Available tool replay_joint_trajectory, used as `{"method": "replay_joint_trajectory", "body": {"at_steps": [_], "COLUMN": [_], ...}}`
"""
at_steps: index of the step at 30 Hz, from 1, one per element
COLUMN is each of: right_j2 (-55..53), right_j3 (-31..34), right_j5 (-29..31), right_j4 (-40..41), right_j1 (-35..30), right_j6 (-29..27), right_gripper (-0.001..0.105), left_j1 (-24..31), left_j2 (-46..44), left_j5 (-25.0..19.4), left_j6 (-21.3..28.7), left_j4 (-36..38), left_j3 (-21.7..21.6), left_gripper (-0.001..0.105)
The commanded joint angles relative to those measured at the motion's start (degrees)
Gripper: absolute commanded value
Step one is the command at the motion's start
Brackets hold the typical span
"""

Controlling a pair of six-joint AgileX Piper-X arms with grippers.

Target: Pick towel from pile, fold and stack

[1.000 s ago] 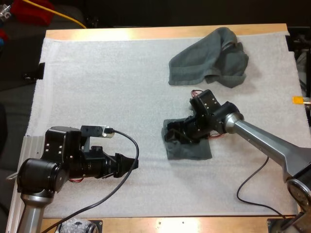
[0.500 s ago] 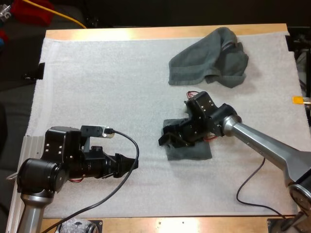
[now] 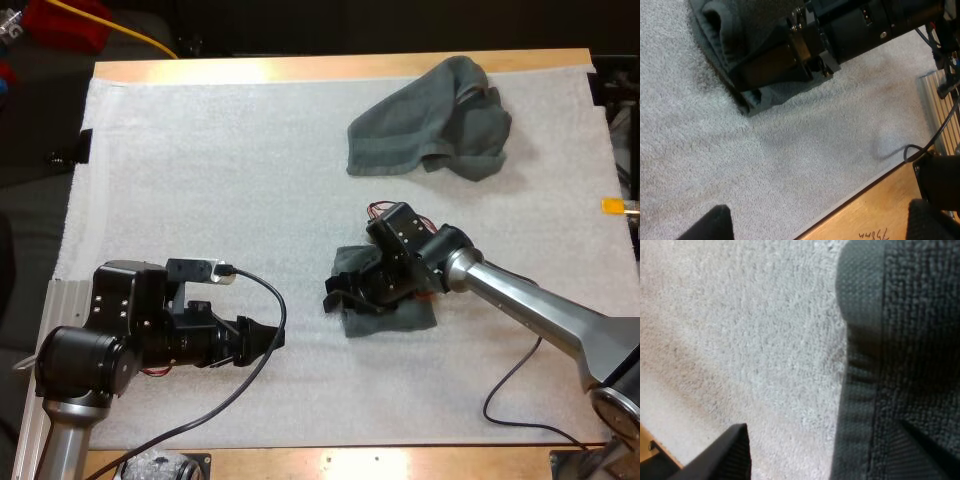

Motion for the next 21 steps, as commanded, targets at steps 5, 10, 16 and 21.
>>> {"method": "replay_joint_trajectory", "body": {"at_steps": [5,10,16,21], "right_j2": [-2.71,-8.52,-15.69,-20.72], "right_j3": [-0.15,-0.15,-0.15,-0.15], "right_j5": [2.12,10.78,20.14,25.95], "right_j4": [-0.35,1.31,6.35,11.07], "right_j1": [0.01,0.01,0.01,0.01], "right_j6": [-2.66,-4.43,-6.22,-7.39], "right_gripper": [0.058,0.058,0.072,0.075], "left_j1": [0.13,0.13,0.13,0.13], "left_j2": [-0.32,-0.32,-0.32,-0.32], "left_j5": [0.62,0.62,0.62,0.65], "left_j6": [0.39,0.39,0.39,0.39], "left_j4": [0.26,-0.08,-1.12,-4.01], "left_j3": [-0.39,-0.39,-0.39,-0.39], "left_gripper": [0.068,0.068,0.068,0.068]}}
